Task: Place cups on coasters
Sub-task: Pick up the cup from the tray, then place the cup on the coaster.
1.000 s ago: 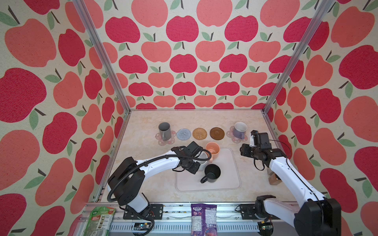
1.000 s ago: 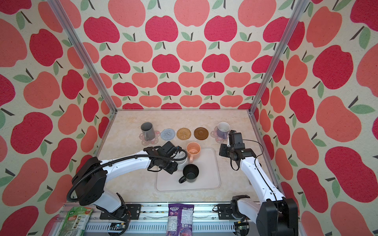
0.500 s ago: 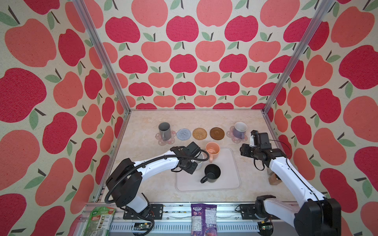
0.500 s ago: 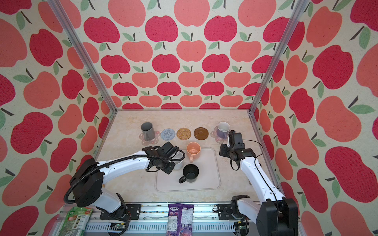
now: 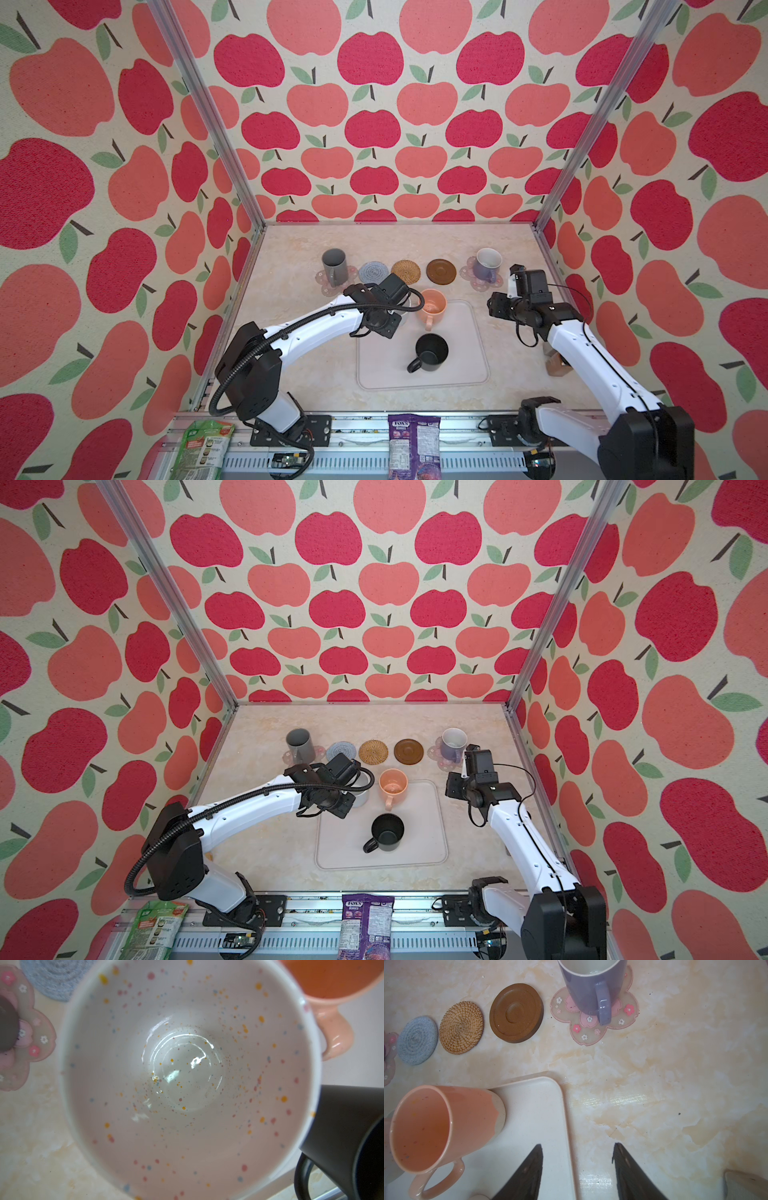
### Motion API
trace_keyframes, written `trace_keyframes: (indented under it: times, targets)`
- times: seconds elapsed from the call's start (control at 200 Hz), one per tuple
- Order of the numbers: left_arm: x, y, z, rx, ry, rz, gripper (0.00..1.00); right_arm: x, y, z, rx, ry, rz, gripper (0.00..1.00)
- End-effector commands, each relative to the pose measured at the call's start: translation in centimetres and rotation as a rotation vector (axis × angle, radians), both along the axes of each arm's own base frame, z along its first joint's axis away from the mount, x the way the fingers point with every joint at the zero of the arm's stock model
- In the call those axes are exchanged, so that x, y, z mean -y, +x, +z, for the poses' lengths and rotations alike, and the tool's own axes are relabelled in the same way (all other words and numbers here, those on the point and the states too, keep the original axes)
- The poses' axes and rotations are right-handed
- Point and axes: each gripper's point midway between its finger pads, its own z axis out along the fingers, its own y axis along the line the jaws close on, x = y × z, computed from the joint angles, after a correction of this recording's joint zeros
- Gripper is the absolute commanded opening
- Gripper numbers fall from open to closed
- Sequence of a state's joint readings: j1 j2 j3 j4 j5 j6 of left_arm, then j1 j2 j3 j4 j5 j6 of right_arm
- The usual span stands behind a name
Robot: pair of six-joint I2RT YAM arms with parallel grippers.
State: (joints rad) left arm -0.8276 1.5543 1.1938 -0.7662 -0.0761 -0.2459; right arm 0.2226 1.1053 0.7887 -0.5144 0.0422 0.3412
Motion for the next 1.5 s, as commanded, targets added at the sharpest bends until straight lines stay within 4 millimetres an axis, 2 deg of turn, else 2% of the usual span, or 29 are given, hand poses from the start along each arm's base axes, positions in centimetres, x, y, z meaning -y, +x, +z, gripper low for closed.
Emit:
trace_keyframes:
  times: [0.0, 0.28, 0.7, 1.076, 1.191, 1.496]
  targets:
    - [-0.5, 2.6, 2.4, 0.086, -0.013, 0.084, 0.0, -0.7, 0.7, 1.3, 0.039, 0.002, 0.04, 0.57]
    - [0.1, 4.8, 3.3, 0.141, -0.021, 0.095, 0.0, -0.7, 1.2, 2.0, 0.055, -0.016, 0.056, 0.57]
    - [-2.7, 10.3, 4.4, 0.192, -0.01, 0.269, 0.0, -0.7, 1.3, 0.7, 0.024, -0.019, 0.05, 0.57]
    - [-4.9, 14.5, 3.5, 0.138, -0.007, 0.393, 0.0, -0.7, 1.1, 0.5, 0.015, -0.026, 0.056, 0.57]
    - [-5.0, 15.8, 3.6, 0.139, -0.037, 0.417, 0.0, -0.7, 1.0, 0.6, 0.017, -0.025, 0.057, 0.57]
    - [-4.8, 18.6, 1.9, 0.111, -0.056, 0.424, 0.0, -0.8, 1.1, 0.7, 0.014, -0.021, 0.059, 0.57]
